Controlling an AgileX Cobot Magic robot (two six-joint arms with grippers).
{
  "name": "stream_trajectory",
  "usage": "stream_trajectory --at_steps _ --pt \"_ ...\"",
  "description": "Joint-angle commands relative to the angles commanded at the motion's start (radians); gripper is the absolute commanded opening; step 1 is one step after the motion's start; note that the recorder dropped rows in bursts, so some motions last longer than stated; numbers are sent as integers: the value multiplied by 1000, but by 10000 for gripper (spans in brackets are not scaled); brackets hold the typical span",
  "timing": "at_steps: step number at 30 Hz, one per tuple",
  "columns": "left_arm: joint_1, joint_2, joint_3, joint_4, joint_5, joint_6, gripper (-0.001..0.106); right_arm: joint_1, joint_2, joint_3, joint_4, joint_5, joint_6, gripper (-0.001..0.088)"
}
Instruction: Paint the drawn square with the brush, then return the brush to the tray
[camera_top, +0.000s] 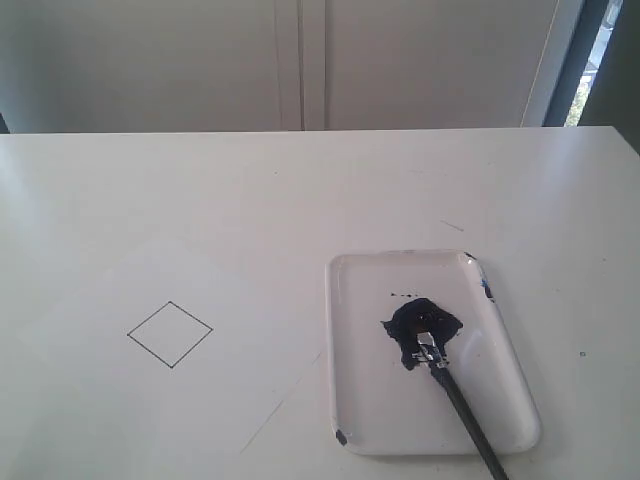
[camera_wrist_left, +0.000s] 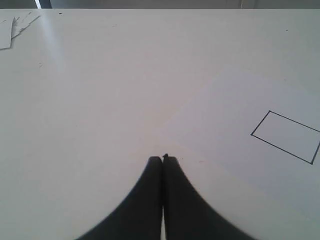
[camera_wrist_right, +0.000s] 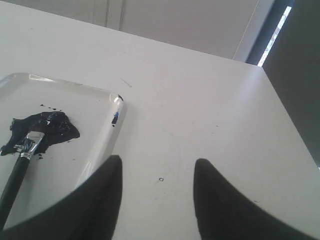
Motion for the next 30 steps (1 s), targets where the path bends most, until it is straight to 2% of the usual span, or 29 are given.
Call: stream_trajectory --at_steps 16,23,26,28,30 --pt "0 0 0 0 -4 0 0 0 0 0 -4 -4 0 433" --pt "0 0 0 -97 -55 -133 0 0 0 0 20 -17 4 433" --pt "0 0 0 -165 -56 -135 0 0 0 0 109 -84 4 433" --pt "0 0 0 -165 -68 -122 0 0 0 0 155 -159 4 433" --pt "0 0 0 -165 -149 -111 0 0 0 0 150 -186 -1 433"
